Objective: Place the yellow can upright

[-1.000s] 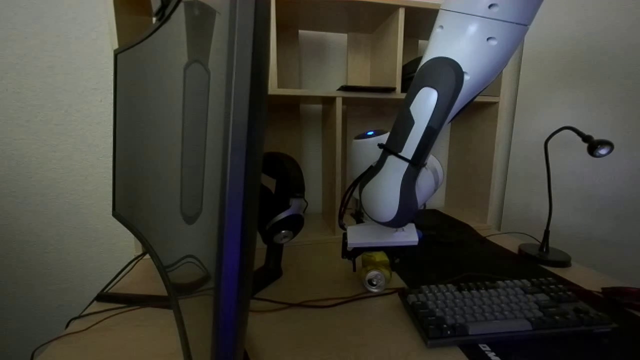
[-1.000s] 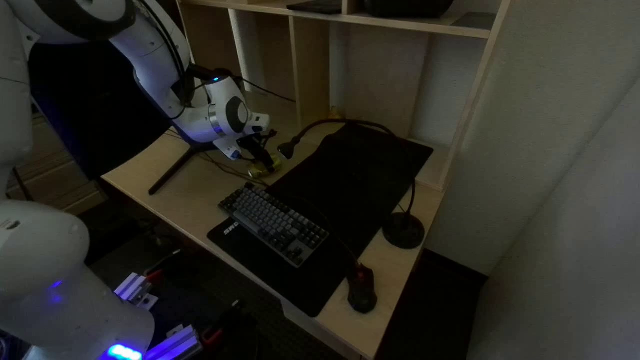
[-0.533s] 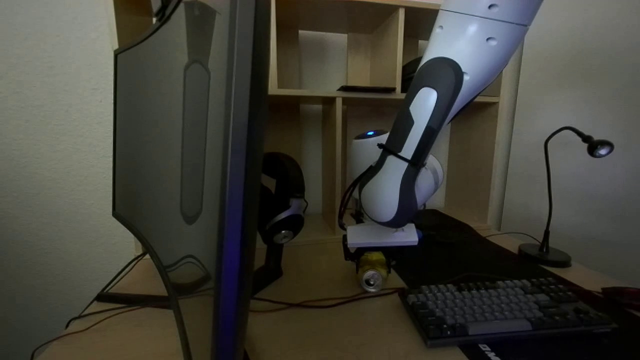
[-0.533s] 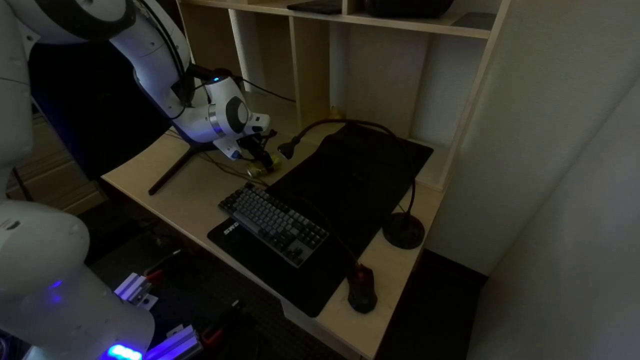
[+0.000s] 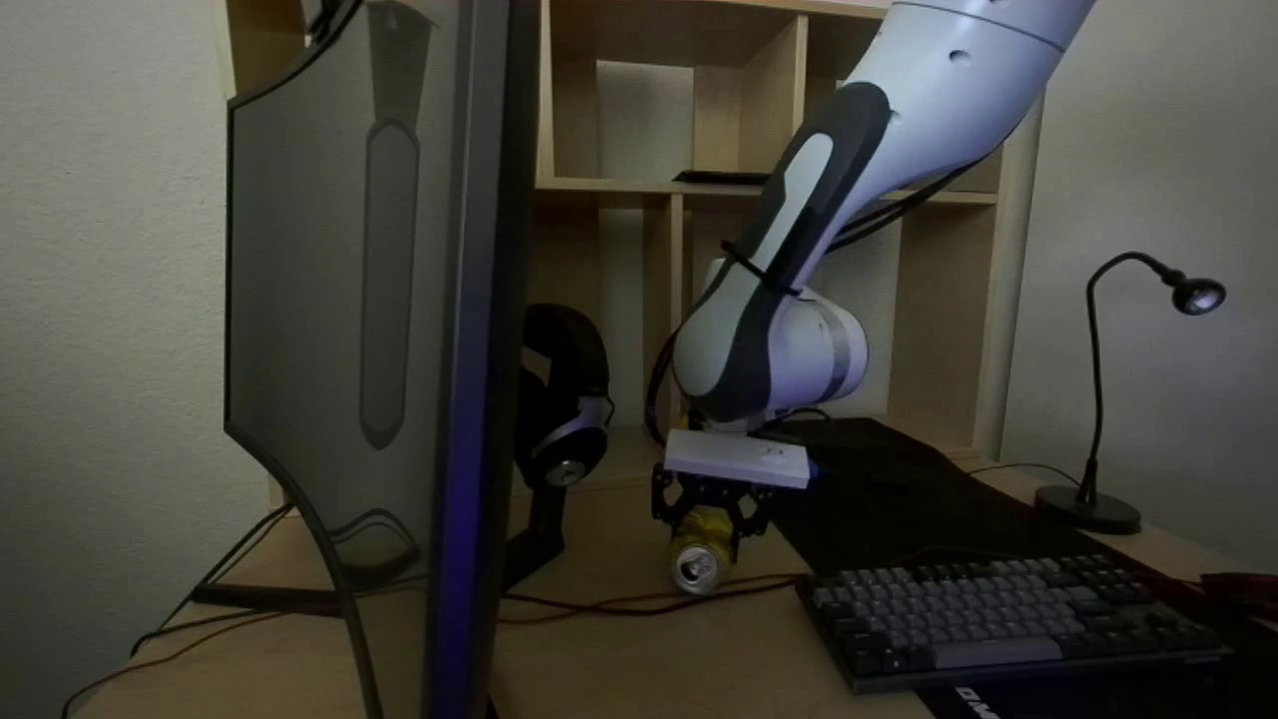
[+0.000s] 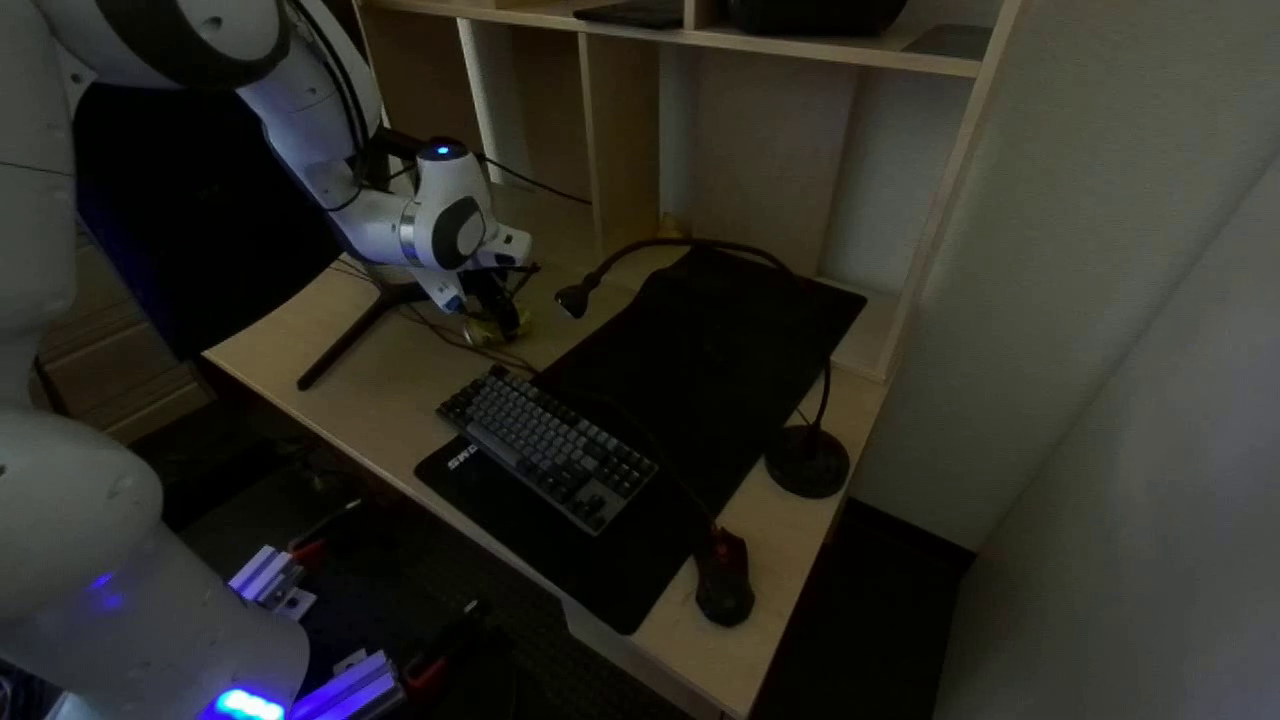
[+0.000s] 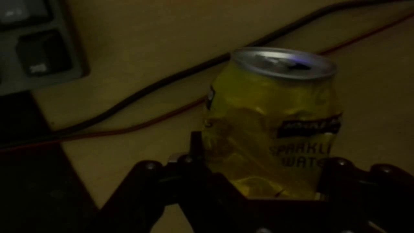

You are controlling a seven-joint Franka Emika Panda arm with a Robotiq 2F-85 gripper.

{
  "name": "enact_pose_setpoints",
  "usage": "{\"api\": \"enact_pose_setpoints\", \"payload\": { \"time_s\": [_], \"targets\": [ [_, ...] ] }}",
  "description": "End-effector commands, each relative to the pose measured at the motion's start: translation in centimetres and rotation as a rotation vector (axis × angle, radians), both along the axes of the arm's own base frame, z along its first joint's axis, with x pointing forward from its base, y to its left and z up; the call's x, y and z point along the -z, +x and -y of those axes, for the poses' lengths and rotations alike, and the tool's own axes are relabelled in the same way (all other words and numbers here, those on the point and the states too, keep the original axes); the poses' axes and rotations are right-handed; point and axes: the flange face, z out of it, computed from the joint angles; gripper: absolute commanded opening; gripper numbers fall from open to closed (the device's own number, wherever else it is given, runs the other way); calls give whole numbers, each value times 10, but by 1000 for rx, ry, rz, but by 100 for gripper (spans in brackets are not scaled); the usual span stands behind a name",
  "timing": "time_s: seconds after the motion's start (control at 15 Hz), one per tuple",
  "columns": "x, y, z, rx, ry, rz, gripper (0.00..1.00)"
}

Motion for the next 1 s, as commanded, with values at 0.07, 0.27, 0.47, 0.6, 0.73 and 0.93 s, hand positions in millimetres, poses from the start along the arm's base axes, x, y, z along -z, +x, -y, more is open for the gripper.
{"api": "enact_pose_setpoints", "payload": {
  "time_s": [0.07, 0.27, 0.47, 0.6, 0.73, 0.93],
  "targets": [
    [-7, -13, -15, 30, 202, -166, 45],
    [13, -22, 36, 101, 342, -257, 45],
    [24, -8, 86, 214, 478, -310, 45],
    [28, 4, 144, 297, 571, -331, 45],
    [16, 4, 135, 289, 543, -316, 45],
    [17, 8, 160, 299, 557, -314, 70]
  ]
}}
